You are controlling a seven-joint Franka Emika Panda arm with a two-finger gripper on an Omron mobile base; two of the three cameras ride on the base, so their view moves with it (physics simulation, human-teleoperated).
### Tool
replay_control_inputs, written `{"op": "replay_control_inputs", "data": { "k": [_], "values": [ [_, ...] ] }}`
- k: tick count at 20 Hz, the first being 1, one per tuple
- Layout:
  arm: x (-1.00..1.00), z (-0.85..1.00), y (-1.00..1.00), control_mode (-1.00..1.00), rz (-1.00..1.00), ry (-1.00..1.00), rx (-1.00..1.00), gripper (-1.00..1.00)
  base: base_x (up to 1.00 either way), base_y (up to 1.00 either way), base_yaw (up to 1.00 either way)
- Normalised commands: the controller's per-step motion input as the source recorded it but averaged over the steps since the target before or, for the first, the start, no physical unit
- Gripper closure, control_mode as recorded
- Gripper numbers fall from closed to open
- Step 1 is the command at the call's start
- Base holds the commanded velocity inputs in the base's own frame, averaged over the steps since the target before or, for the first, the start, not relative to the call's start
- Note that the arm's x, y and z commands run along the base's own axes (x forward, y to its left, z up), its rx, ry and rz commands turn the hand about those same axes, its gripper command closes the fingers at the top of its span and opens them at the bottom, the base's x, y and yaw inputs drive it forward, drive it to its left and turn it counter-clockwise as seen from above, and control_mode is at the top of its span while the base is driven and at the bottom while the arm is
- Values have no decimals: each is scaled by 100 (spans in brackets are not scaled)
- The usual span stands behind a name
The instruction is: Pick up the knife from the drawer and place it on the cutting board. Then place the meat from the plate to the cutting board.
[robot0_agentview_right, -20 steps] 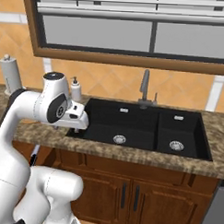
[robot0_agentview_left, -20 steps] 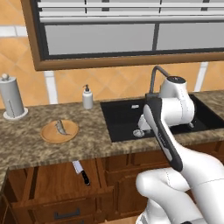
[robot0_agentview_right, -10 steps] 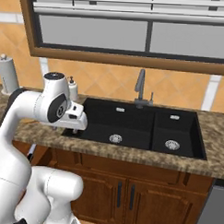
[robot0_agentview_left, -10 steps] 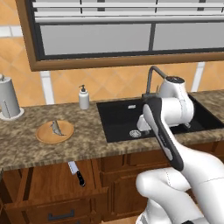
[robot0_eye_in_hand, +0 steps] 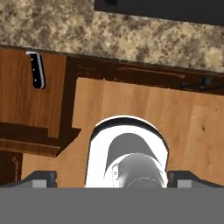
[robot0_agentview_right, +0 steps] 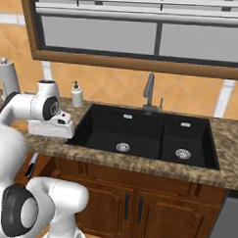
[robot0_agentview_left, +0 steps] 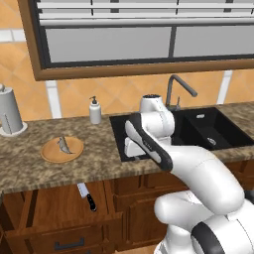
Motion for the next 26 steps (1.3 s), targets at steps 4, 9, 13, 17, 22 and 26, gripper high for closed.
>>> {"op": "replay_control_inputs", "data": {
  "k": [4, 9, 13, 17, 22, 26],
  "values": [
    [18, -71, 4, -100, 18, 13, 0, -100, 0, 0, 0],
    [12, -67, 69, -100, 4, -1, 0, -100, 0, 0, 0],
    [-6, -36, 96, -100, 0, -4, 0, -100, 0, 0, 0],
    [-17, -34, 94, -100, 0, 0, 0, -100, 0, 0, 0],
    [-15, -21, 100, -100, 0, 0, 0, -100, 0, 0, 0],
    [-14, -14, 100, -100, 0, 2, 0, -100, 0, 0, 0]
  ]
}}
